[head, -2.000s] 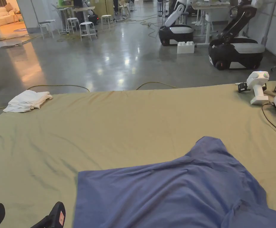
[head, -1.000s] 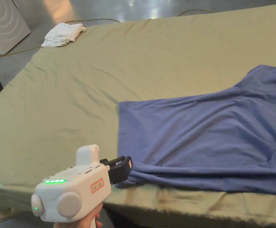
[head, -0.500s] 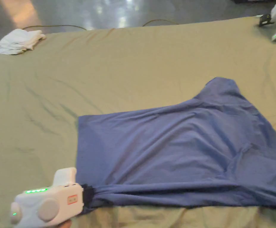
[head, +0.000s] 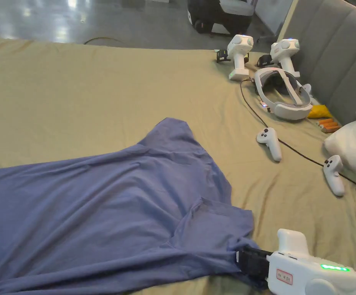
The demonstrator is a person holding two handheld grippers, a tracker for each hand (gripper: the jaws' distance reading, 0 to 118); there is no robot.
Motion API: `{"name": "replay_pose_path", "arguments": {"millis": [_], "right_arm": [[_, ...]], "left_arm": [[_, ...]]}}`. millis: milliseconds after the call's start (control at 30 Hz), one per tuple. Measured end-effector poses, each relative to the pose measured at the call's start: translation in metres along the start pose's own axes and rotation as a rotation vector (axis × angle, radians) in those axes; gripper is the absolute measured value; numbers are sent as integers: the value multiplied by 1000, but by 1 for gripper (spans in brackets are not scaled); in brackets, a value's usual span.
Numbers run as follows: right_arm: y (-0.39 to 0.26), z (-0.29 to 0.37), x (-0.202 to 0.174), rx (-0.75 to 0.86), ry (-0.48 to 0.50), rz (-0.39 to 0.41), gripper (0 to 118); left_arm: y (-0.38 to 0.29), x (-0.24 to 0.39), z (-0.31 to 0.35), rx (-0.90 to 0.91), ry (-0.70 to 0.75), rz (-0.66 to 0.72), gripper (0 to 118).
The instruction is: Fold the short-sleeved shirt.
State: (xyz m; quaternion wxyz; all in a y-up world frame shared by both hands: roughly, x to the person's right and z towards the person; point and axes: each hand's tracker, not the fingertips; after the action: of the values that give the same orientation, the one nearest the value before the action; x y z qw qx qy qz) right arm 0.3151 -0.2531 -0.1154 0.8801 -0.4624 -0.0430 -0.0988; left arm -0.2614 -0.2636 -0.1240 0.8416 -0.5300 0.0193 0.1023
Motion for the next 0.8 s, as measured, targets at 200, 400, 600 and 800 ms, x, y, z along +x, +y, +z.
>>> {"name": "replay_pose_path", "arguments": {"millis": [200, 400, 600, 800], "right_arm": [[3, -1, -8, -10, 45, 83, 4], [7, 41, -14, 116, 97, 59, 4], [56, 45, -44, 194, 125, 67, 4], [146, -13, -86, 142, 119, 105, 4]], "left_arm": [[-7, 5, 10, 44, 9, -30, 11], [-33, -15, 86, 330, -120, 82, 10], [-22, -24, 100, 381, -155, 79, 10], [53, -33, 50, 310, -150, 179, 10]]}}
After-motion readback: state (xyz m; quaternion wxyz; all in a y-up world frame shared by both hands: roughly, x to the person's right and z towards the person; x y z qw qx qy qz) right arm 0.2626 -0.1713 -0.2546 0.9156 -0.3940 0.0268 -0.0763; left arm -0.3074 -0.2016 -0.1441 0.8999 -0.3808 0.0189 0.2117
